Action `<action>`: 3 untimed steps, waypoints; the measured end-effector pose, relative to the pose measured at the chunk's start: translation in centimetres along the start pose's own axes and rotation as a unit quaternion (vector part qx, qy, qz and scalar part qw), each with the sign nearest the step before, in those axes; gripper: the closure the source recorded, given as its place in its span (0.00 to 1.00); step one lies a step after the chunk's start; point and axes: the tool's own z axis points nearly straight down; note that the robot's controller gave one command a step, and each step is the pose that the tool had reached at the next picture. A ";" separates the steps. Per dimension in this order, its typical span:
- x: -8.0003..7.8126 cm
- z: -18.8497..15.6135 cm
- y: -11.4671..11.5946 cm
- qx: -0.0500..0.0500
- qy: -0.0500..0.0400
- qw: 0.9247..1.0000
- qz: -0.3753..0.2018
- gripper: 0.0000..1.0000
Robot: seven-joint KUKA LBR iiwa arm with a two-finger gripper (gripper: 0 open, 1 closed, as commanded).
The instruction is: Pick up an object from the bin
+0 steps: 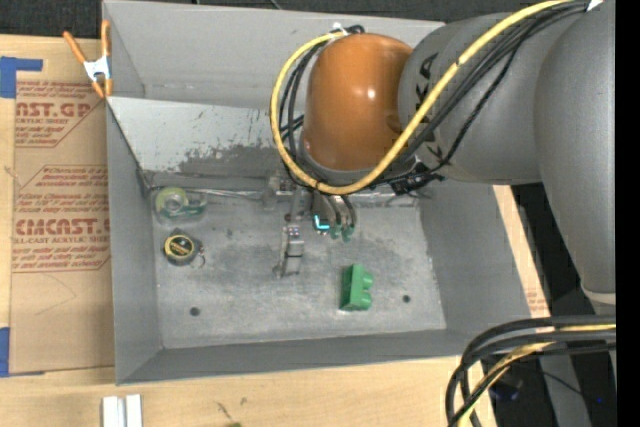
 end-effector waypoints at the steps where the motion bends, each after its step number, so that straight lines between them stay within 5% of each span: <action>1: -0.5 6.1 4.2 0.000 -0.001 0.999 -0.047 0.00; 2: -1.8 8.0 8.3 -0.001 -0.003 0.996 0.087 0.00; 3: -0.5 10.2 9.3 0.000 -0.002 0.976 0.218 0.00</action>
Offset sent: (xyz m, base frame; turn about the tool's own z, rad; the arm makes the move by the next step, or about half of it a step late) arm 0.0058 0.0398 -0.0577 -0.0914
